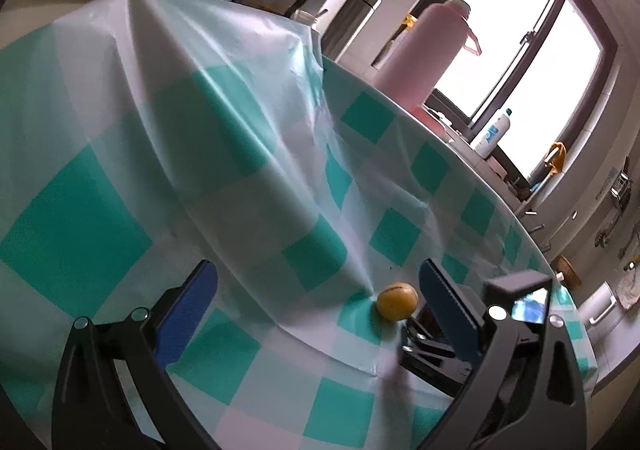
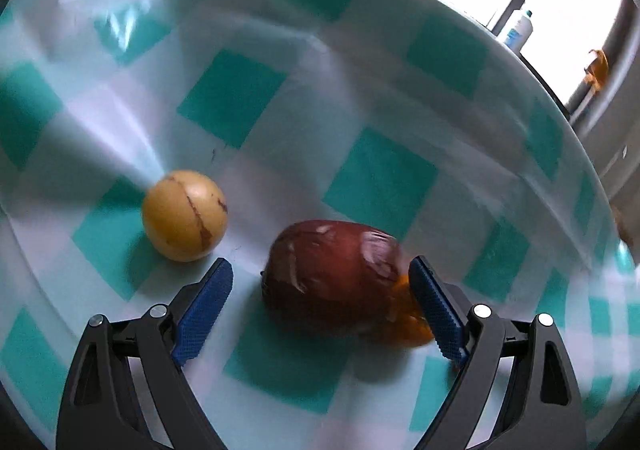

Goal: Organize fruits
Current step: 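Grasp the large red apple with the right gripper, then grasp the yellow striped fruit with the left gripper while the right gripper holds the apple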

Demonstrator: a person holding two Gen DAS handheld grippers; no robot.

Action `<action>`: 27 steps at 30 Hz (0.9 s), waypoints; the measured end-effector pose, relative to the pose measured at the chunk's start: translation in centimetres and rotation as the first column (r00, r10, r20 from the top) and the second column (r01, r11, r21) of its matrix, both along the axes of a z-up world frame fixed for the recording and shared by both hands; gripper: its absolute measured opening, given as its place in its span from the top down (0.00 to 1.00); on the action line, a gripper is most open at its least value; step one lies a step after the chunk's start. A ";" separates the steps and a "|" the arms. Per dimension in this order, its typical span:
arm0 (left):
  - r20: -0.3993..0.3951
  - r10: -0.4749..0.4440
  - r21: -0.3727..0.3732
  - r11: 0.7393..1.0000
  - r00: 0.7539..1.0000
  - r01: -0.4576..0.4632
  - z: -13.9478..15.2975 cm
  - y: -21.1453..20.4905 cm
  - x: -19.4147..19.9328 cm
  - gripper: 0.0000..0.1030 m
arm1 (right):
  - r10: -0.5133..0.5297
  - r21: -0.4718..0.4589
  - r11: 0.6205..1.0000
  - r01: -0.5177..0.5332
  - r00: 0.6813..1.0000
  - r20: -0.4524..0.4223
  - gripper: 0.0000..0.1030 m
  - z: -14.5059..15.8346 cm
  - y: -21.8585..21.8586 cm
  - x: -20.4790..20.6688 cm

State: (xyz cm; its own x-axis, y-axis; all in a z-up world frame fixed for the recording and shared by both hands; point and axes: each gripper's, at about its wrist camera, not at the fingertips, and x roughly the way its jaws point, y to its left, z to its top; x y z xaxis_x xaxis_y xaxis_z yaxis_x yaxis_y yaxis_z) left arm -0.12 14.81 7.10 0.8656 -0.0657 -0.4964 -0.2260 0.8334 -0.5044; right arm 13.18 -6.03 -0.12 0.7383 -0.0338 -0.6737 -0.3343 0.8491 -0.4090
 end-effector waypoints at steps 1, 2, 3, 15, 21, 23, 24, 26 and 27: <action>0.000 0.000 0.006 1.000 1.000 0.000 0.0 -0.1 0.0 0.02 | 0.012 -0.004 1.000 -0.012 1.000 -0.003 0.16 -0.1 0.2 0.2; 0.001 -0.001 0.009 1.000 1.000 0.001 0.0 -0.2 0.0 0.02 | 0.014 0.002 1.000 -0.014 1.000 -0.007 0.16 -0.1 0.2 0.5; 0.002 -0.001 0.010 1.000 1.000 0.001 0.0 -0.3 0.0 0.02 | 0.018 0.024 1.000 -0.017 1.000 -0.023 0.16 -0.1 -0.2 0.8; -0.033 -0.033 0.084 0.996 0.999 0.036 -0.8 -2.4 0.7 0.02 | 0.104 0.075 0.992 -0.103 0.995 -0.006 0.41 0.1 -3.2 -0.2; -0.108 -0.171 0.182 0.965 0.979 0.188 -1.8 -5.9 2.0 0.02 | 0.141 0.356 0.925 -0.131 0.990 -0.001 0.41 1.8 -8.0 -7.5; -0.121 -0.186 0.241 0.947 0.975 0.211 -2.2 -7.2 2.1 0.02 | 0.111 0.411 0.907 -0.092 0.994 -0.022 0.41 1.9 -9.5 -9.2; -0.121 -0.190 0.258 0.942 0.974 0.216 -2.2 -7.6 2.1 0.02 | 0.090 0.444 0.893 -0.067 0.995 -0.032 0.41 1.9 -10.9 -9.9; -0.130 -0.215 0.272 0.931 0.968 0.244 -2.6 -8.2 2.2 0.02 | 0.069 0.474 0.880 -0.032 0.996 -0.061 0.41 1.5 -12.4 -11.2; -0.136 -0.226 0.272 0.928 0.965 0.256 -2.8 -8.5 2.3 0.02 | 0.045 0.482 0.876 0.005 0.995 -0.091 0.41 1.4 -12.9 -12.4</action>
State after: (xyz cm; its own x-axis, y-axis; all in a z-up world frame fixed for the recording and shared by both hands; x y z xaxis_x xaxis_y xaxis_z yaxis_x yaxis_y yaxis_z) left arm 2.20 6.32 4.34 0.7863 -0.1091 -0.6082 -0.0372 0.9741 -0.2228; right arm 0.80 -18.94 1.26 0.6658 0.3272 -0.6706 -0.3702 0.9252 0.0839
